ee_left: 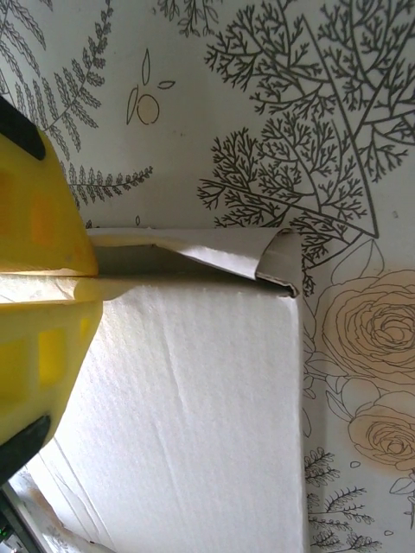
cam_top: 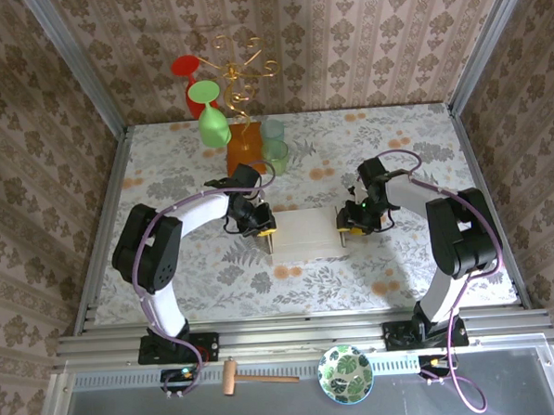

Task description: Fold the paper box

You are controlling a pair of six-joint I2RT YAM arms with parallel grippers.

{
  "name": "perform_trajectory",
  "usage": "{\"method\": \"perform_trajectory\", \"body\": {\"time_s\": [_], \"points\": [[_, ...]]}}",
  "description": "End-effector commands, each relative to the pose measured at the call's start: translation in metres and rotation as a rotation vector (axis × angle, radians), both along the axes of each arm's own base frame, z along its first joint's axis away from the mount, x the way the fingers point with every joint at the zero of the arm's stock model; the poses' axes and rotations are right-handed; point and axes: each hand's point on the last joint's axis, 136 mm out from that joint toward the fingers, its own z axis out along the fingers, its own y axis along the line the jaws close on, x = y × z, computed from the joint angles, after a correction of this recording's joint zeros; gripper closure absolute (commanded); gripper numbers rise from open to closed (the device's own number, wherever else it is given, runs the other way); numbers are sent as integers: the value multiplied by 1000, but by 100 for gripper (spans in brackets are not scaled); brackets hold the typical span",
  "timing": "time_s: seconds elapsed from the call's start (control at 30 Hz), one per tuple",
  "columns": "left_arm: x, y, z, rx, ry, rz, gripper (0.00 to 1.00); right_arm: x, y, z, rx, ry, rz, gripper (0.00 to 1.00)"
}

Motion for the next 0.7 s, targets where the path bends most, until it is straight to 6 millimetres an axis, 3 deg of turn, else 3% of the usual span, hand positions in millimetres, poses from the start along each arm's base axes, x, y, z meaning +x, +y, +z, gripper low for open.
{"method": "perform_trajectory", "body": {"time_s": [0.0,0.2,0.33,0.47,0.57,0.67], "points": [[-11,14,-6,75,27,-3,83,-7,-1,-11,-12,34,-5,63],[1,10,35,18,-64,41,69,-6,-3,-8,-24,31,-10,64],[1,15,48,-7,-68,73,66,-5,-3,-7,-23,30,-13,65],[-2,23,45,-22,-56,95,65,-5,-1,-5,-15,27,-13,66],[-8,32,31,1,-25,90,64,-4,-1,-2,-9,20,-15,66],[-7,26,18,-39,-19,77,62,-3,0,0,-8,15,-15,66]]}}
